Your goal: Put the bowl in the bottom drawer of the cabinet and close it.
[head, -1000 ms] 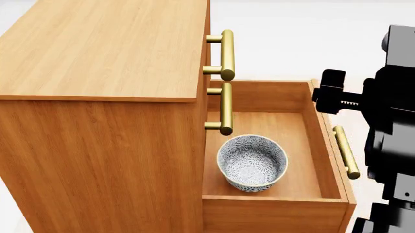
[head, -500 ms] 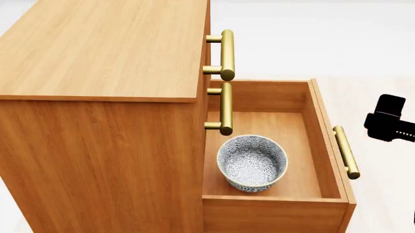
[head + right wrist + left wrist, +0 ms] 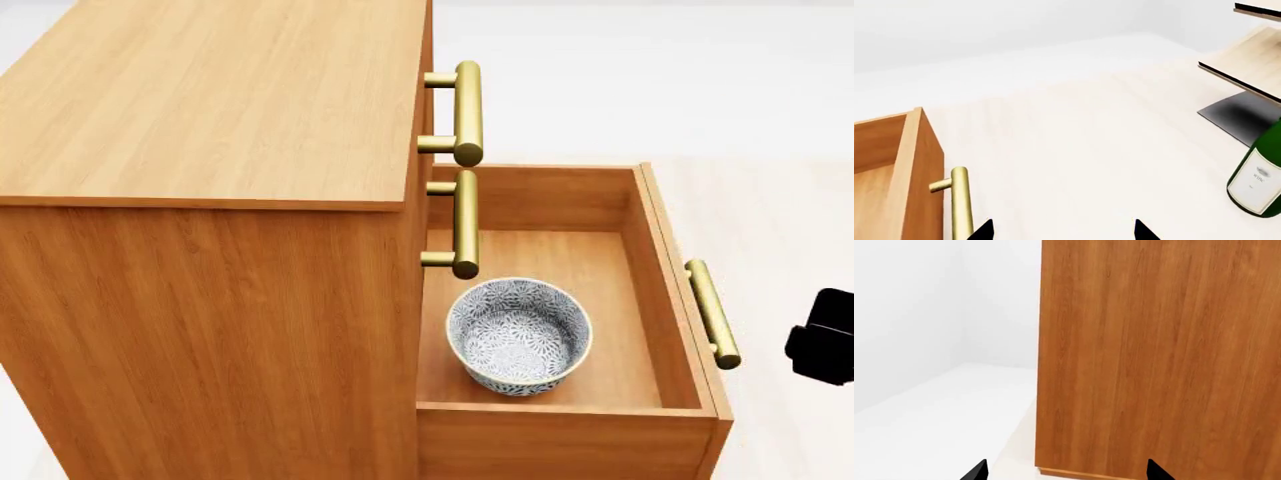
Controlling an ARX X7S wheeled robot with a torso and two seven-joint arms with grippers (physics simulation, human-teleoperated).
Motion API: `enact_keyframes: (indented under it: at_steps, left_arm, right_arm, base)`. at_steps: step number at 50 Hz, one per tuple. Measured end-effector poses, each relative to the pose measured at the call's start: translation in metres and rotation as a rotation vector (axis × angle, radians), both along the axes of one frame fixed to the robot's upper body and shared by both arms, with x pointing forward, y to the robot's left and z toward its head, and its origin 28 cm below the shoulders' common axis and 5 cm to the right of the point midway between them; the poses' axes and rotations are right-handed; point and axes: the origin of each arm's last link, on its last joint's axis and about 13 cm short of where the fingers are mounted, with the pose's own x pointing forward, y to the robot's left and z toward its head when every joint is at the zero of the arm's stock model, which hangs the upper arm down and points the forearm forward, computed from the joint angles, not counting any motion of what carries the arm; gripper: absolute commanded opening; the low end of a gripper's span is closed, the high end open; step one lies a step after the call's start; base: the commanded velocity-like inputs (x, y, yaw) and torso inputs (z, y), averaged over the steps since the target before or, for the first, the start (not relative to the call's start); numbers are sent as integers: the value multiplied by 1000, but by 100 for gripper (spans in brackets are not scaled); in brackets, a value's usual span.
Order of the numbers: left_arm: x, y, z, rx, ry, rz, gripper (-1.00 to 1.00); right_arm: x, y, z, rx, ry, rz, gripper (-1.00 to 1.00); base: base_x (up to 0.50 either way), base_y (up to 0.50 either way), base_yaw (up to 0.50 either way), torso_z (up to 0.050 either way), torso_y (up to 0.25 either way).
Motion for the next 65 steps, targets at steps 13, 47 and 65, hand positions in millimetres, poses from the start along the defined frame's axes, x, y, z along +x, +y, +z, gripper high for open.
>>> enact_keyframes:
  at_steps: [13,47,65]
  left_arm:
    - [0,0,1,-3,-2,5,100]
    - [0,1,2,-20,7,16,100]
    - [1,1,3,-21,5,17,100]
  right_arm:
    - [-12,-3,-21,-2,40,-7,100]
    - [-20,-2,-56,-20,107,-11,100]
    - [-16,2,-68,-38,133,-1,100]
  base:
    - [0,0,0,0,0]
    - [0,0,0,0,0]
    - [0,0,0,0,0]
